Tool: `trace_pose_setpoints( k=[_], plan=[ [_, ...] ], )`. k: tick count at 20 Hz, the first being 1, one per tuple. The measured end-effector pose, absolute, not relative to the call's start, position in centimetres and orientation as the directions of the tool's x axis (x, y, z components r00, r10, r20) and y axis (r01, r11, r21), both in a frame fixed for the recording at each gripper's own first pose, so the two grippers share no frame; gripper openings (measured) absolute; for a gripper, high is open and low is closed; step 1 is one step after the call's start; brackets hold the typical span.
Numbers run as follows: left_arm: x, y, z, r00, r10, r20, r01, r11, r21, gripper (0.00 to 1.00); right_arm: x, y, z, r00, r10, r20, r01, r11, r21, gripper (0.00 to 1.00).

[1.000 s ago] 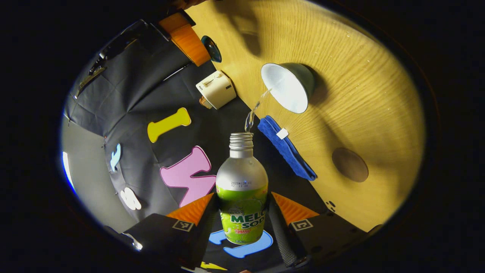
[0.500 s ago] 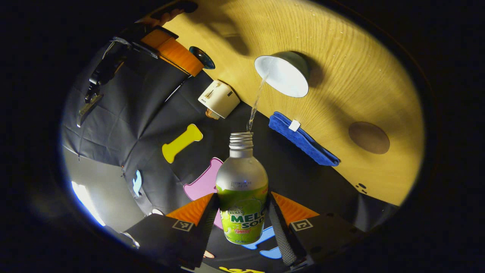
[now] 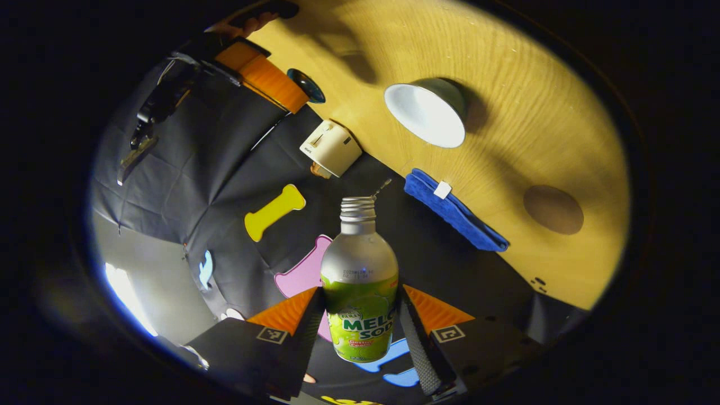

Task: Open the teacup lid with one hand, grasp the water bottle and pour water into the teacup with the other hand; after pouring, place the water bottle on the coaster and then close the teacup lid.

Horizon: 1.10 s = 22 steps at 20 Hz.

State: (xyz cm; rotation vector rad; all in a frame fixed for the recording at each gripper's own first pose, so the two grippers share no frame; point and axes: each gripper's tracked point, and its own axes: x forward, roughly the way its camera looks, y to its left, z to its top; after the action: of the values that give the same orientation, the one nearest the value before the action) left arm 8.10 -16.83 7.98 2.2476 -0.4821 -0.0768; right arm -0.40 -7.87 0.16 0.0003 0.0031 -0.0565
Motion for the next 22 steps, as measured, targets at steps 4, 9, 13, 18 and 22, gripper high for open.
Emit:
trace_pose_setpoints(
  k=[4, 9, 13, 18, 22],
  plan=[
    [7.8, -16.7, 5.0, 0.943, -0.331, 0.032, -0.143, -0.318, 0.937, 0.77, -0.4, -7.9, 0.2, 0.998, -0.058, -0.003, 0.058, 0.998, 0.0, 0.31],
    [7.5, -16.2, 3.0, 0.949, -0.314, -0.029, 0.093, 0.189, 0.978, 0.78, -0.5, -7.9, 0.2, 0.998, -0.06, -0.003, 0.06, 0.998, 0.0, 0.31],
    [8.5, -15.9, 3.9, 0.939, -0.341, -0.032, 0.229, 0.557, 0.799, 0.78, -0.4, -7.9, 0.2, 0.998, -0.06, -0.003, 0.06, 0.998, 0.0, 0.31],
    [9.6, -14.2, 4.9, 0.936, -0.352, 0.004, 0.311, 0.832, 0.46, 0.77, -0.5, -7.9, 0.2, 0.998, -0.06, -0.004, 0.06, 0.998, 0.0, 0.31],
    [11.1, -13.1, 3.9, 0.947, -0.319, 0.018, 0.304, 0.916, 0.261, 0.78, -0.5, -7.8, 0.3, 0.998, -0.06, -0.004, 0.06, 0.998, 0.0, 0.31]
  ],
)
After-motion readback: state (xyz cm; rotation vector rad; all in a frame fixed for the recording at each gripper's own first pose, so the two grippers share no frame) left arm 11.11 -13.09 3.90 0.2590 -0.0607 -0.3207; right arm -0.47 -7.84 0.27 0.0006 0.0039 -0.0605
